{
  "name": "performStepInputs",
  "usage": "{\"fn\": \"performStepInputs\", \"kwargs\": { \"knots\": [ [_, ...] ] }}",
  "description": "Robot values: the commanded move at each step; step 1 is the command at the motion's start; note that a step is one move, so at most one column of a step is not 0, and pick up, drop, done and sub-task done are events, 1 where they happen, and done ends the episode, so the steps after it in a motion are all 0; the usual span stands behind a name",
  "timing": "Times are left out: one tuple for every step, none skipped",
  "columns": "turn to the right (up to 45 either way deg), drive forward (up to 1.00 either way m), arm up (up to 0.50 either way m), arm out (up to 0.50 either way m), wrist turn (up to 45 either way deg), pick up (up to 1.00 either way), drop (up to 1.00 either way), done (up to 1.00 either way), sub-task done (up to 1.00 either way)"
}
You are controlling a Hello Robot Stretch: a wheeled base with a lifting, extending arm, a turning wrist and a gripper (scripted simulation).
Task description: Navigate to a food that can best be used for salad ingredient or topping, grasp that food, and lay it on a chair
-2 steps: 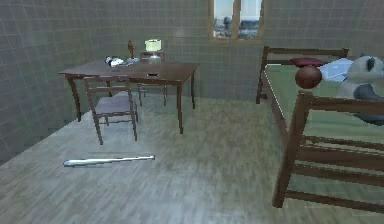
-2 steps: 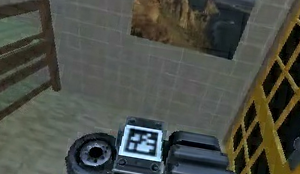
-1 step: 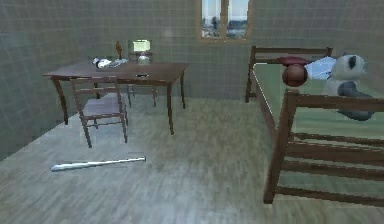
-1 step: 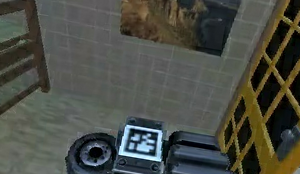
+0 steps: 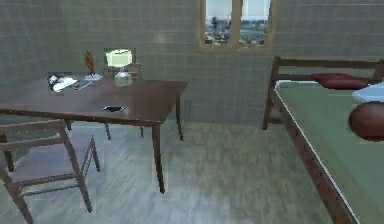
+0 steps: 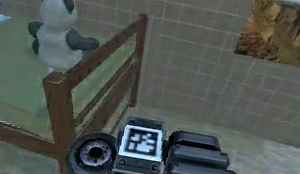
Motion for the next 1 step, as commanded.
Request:
{"fn": "performStepInputs", "kwargs": {
  "knots": [
    [0.0,0.90,0.00,0.00,0.0,0.00,0.00,0.00,0.00]
  ]
}}
